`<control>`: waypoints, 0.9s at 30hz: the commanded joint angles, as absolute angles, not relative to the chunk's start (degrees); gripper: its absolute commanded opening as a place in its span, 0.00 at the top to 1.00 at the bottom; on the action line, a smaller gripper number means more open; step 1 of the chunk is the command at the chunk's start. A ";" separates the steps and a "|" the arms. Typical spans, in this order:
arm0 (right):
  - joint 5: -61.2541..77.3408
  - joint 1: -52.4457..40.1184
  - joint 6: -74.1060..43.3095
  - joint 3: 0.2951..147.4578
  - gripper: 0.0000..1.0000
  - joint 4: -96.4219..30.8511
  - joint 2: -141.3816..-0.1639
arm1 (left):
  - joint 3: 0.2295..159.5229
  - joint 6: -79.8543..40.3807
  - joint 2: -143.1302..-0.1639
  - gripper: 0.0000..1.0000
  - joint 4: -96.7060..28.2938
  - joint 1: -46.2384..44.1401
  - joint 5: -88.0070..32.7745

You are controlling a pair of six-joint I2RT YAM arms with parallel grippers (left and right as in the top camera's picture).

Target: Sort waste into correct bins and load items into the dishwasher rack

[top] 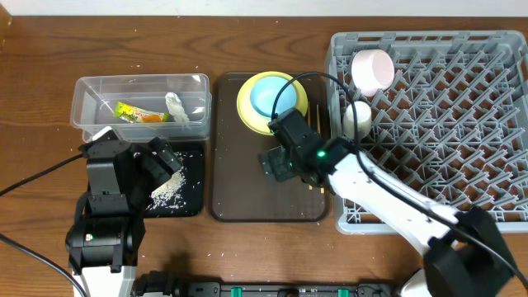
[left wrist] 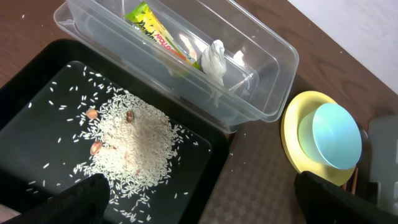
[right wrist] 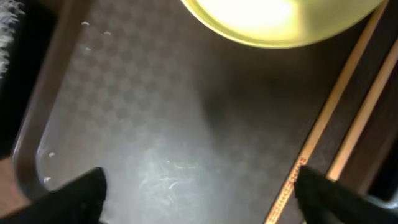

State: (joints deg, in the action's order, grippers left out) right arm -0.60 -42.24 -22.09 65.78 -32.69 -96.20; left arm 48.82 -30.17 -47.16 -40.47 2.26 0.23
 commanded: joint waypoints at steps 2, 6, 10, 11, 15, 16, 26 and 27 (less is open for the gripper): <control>-5.65 -42.78 -27.88 66.13 0.40 -32.18 -99.39 | 49.82 -30.06 -47.16 0.02 -40.49 2.68 0.71; -14.11 -42.78 -31.92 66.11 0.62 -32.86 -101.67 | 49.82 -30.06 -47.16 0.02 -40.49 2.68 0.69; -18.70 -42.78 -33.52 66.08 0.69 -33.30 -104.18 | 49.82 -30.06 -47.16 0.02 -40.49 2.68 0.71; -19.11 -42.78 -34.04 66.08 0.69 -33.17 -104.73 | 49.82 -30.06 -47.16 0.02 -40.49 2.66 0.71; -20.14 -42.54 -36.18 66.08 0.68 -32.27 -107.04 | 49.82 -30.09 -47.16 0.02 -40.49 2.68 0.71; -20.12 -42.37 -36.25 66.08 0.68 -32.03 -107.50 | 49.82 -30.06 -47.16 0.02 -40.49 2.68 0.69; -19.22 -39.70 -38.76 66.02 0.69 -31.59 -109.69 | 49.82 -30.06 -47.16 0.02 -40.49 2.66 0.71; -19.22 -39.51 -38.76 66.02 0.69 -31.66 -109.69 | 49.82 -30.06 -47.16 0.02 -40.49 2.68 0.71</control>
State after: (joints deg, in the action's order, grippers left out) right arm -18.06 -40.51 -37.04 65.78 -31.83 -109.25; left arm 48.82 -30.17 -47.16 -40.49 2.26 0.23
